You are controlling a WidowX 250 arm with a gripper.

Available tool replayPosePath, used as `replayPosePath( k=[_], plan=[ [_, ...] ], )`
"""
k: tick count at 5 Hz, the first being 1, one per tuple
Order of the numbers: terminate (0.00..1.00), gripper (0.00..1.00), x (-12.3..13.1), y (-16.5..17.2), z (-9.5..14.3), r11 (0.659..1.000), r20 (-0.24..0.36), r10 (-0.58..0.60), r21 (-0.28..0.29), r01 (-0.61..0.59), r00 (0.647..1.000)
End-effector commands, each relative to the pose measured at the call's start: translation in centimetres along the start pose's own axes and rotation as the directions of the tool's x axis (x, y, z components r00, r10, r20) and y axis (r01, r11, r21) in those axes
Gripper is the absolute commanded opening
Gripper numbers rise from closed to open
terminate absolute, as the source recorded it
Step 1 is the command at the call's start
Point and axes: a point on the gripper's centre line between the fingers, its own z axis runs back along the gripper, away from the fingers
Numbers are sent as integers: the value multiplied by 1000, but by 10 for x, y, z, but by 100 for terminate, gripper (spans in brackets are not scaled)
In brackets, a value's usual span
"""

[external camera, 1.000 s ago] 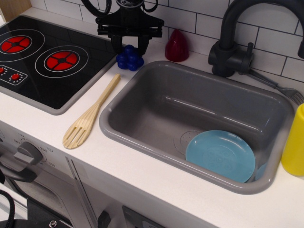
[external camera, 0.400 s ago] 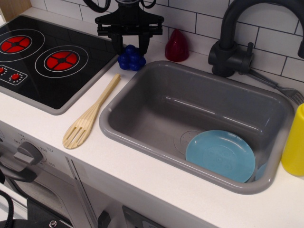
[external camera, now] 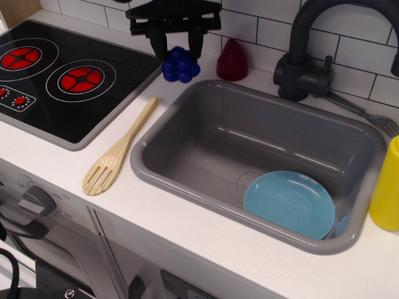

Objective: Put blueberries on plate sink

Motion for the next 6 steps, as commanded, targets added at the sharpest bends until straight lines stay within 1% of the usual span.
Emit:
replayPosePath(
  k=[1,2,3,4,6],
  plan=[
    [0,0,-46,-26,14,986,25,-161,-37,162,987],
    [0,0,-73,-46,8,977,-8,-200,-73,198,980],
    [0,0,-93,-62,2,976,-23,-193,-108,189,981],
    [0,0,-110,-77,-4,973,-13,-199,-126,196,980],
    [0,0,-133,-103,-11,976,-47,-163,-154,154,985]
  ],
)
